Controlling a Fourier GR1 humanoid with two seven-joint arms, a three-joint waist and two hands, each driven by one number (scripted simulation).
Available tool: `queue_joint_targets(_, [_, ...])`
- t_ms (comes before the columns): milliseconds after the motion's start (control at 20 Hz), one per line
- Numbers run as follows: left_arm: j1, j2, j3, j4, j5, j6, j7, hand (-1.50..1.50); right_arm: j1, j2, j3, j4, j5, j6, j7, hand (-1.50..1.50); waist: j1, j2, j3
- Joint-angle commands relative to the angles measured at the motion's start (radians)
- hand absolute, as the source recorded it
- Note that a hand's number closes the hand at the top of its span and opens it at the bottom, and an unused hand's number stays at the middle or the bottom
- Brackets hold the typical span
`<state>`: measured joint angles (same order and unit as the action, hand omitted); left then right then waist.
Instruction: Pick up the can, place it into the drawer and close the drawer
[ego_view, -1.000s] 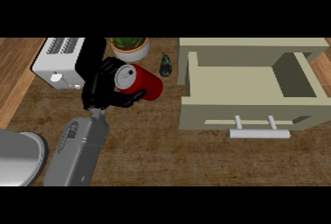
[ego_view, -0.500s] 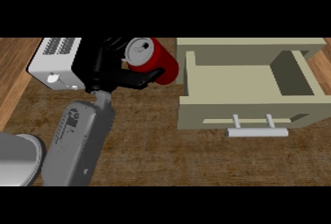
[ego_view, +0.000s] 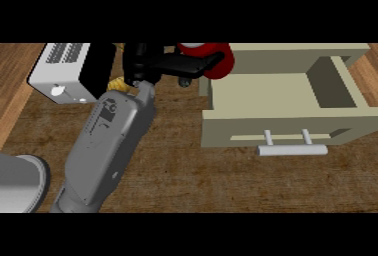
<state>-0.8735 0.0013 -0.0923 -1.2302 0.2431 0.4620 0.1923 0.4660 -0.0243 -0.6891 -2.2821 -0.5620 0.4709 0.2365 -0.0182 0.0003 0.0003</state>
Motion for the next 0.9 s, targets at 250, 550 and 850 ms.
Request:
queue_joint_targets(250, [-0.244,-0.001,-0.052,0.258,0.091,0.107,-0.08,1.5,-0.073,0.002,0.031,-0.034,0.037,-0.05,0.054,-1.5,-0.011,0.004,0.0])
queue_joint_targets(550, [-0.333,-0.001,-0.09,0.358,0.178,0.122,-0.083,1.5,-0.036,0.023,0.03,-0.027,0.036,-0.016,0.026,-1.5,-0.017,0.003,0.0])
queue_joint_targets(850, [-0.42,-0.001,-0.135,0.489,0.254,0.14,-0.154,1.5,-0.053,0.024,0.048,-0.013,0.063,-0.028,0.015,-1.5,-0.02,0.005,0.001])
